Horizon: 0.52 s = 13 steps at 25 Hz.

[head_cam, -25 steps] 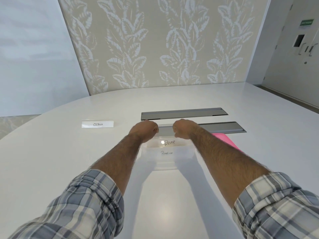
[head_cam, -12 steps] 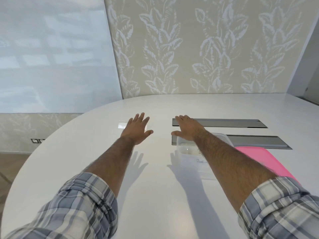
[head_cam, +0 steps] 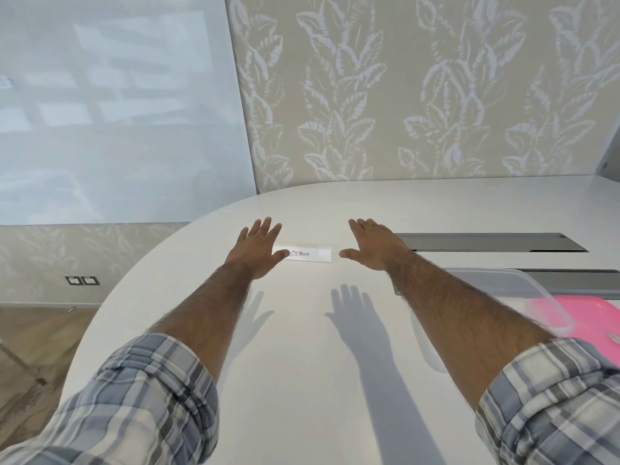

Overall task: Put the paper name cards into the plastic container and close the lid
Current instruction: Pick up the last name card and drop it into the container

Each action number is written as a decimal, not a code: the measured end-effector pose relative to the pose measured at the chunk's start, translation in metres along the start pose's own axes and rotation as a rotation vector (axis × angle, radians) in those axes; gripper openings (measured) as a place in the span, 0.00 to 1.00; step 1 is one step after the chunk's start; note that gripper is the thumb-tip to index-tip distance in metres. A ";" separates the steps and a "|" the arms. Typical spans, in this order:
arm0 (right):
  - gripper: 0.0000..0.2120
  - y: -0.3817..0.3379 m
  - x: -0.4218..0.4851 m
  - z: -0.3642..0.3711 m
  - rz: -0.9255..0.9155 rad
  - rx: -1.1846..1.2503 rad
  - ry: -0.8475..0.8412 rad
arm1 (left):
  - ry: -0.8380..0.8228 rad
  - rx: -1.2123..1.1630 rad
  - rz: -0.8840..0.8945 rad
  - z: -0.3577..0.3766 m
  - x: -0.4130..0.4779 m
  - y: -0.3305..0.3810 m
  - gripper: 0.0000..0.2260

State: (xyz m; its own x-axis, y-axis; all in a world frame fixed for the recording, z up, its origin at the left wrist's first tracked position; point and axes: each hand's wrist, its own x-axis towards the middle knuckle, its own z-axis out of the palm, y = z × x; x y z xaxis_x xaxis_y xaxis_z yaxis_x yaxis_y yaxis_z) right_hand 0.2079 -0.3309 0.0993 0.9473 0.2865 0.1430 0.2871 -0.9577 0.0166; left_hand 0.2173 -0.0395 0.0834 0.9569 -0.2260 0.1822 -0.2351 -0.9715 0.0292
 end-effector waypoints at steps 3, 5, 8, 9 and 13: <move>0.39 -0.014 0.025 0.016 0.049 0.016 -0.025 | -0.026 0.008 0.039 0.011 0.023 -0.036 0.32; 0.39 -0.021 0.037 0.028 0.080 0.013 -0.049 | -0.038 0.006 0.066 0.021 0.040 -0.052 0.32; 0.39 -0.027 0.057 0.040 0.125 0.002 -0.088 | -0.079 -0.017 0.112 0.039 0.065 -0.066 0.32; 0.39 -0.029 0.064 0.043 0.134 0.001 -0.092 | -0.091 -0.023 0.127 0.045 0.073 -0.068 0.32; 0.38 -0.028 0.093 0.057 0.165 0.004 -0.108 | -0.135 -0.065 0.163 0.072 0.106 -0.077 0.31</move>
State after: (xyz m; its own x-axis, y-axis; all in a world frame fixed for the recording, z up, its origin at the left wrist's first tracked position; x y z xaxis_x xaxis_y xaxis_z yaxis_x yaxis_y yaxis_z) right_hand 0.2963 -0.2759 0.0552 0.9912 0.1270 0.0363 0.1272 -0.9919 -0.0019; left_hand 0.3495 0.0059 0.0296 0.9185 -0.3913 0.0563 -0.3947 -0.9158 0.0746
